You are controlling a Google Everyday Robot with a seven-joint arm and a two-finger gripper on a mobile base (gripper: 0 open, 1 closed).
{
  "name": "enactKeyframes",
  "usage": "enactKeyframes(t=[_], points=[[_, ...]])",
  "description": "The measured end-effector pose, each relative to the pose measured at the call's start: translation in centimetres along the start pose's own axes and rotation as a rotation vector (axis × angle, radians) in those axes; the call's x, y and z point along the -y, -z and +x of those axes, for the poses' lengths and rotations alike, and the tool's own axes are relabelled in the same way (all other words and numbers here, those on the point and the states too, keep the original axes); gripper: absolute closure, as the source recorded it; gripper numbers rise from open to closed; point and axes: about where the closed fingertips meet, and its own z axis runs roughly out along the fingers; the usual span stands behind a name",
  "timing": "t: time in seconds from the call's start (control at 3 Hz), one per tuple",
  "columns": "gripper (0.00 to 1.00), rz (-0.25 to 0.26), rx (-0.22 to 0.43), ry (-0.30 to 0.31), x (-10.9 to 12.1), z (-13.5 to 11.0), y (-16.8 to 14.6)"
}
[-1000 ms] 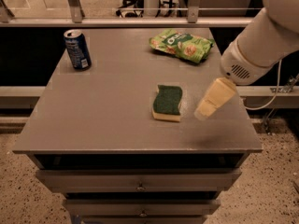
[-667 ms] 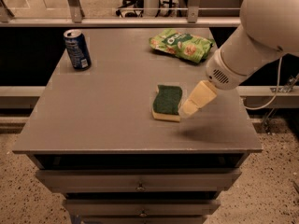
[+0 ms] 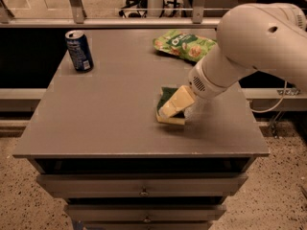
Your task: Move sponge near pepsi can
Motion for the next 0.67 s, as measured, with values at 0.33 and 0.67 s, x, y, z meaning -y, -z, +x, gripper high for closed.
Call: enactKeyframes(t=[0.33, 0.67], points=[[0.0, -0.031, 0.021, -0.056, -2.7, -2.0, -2.2], [0.19, -0.039, 0.011, -0.069, -4.4, -2.4, -3.3]])
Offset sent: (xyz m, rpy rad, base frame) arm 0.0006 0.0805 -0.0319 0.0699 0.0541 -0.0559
